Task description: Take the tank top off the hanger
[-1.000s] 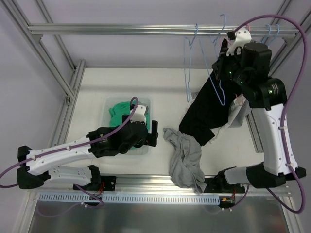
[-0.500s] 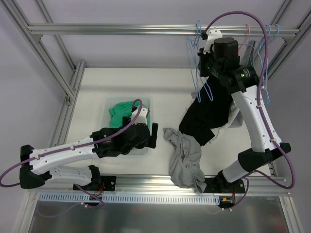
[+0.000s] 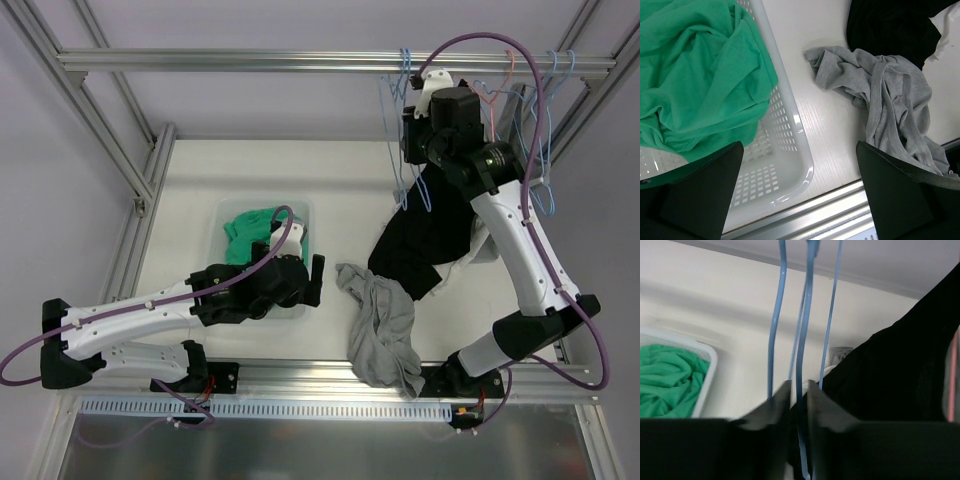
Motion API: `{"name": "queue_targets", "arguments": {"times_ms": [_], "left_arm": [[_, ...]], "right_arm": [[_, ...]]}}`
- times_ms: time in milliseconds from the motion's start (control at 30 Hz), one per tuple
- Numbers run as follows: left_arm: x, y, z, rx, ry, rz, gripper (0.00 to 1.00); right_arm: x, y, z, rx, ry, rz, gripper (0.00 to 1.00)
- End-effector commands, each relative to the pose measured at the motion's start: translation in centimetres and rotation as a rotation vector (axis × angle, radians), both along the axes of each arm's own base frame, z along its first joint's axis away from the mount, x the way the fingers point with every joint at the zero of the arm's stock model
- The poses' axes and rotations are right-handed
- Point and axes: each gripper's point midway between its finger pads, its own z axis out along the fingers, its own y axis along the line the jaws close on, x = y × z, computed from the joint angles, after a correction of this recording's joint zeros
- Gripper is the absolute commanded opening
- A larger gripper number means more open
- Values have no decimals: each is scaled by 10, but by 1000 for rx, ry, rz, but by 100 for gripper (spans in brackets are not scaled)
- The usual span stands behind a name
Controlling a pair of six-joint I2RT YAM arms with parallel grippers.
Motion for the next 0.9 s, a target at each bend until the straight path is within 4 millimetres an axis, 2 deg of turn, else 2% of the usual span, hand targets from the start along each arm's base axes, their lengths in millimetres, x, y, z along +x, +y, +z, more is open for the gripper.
{"name": "queue_targets", "arguments": {"times_ms": [0,33,100,133,167,233,267,333,367,467,500,567,600,667,700,733,767,800,833,867], "left_arm": [[-1,4,3,-17,4,11,99],[-1,3,4,-19,5,8,99],[-2,-2,5,-13,10,-9,99],[-2,-4,7,-15,12,-19,99],[-2,-9,13,-22,8,-34,99],[-2,-18,11,-7,22,-60,99],[-1,-27,14,-8,26,-69,99],[-2,-38,13,4,34,-104,99],[-1,-49,11,20,41,-123,99],[-5,-83,1,53,76,-230,99],[-9,-95,-3,61,89,-269,99],[-17,-124,-16,110,110,-366,99],[-27,-137,-20,131,110,-416,99],[-37,-168,-34,186,114,-522,99],[-43,-178,-40,202,121,-564,99],[-53,-193,-36,196,116,-629,99],[-54,-201,-58,241,140,-642,99],[-53,-205,-65,255,145,-640,99],[-50,-207,-70,262,153,-610,99],[-46,-207,-84,286,167,-586,99]], "right_arm": [[-10,-1,13,58,-29,-2,23],[-14,-3,16,67,-37,-3,36],[-20,-7,16,75,-37,-4,41],[-24,-8,18,84,-42,-5,60],[-34,-14,26,94,-63,-7,67],[-46,-21,34,102,-87,-11,70],[-59,-30,43,110,-115,-17,70],[-74,-43,48,103,-140,-41,73],[-92,-54,61,110,-183,-47,75],[-117,-74,60,87,-200,-74,99],[-135,-82,64,97,-225,-70,99],[-157,-89,58,93,-215,-49,100],[-176,-97,54,100,-222,-43,100],[-193,-104,49,105,-227,-39,99],[-211,-113,50,123,-253,-41,100],[-217,-114,42,125,-244,-34,99],[-232,-116,41,147,-260,-13,99],[-232,-112,35,146,-241,2,99],[-242,-114,33,159,-251,20,99],[-247,-113,31,164,-250,34,100]]}}
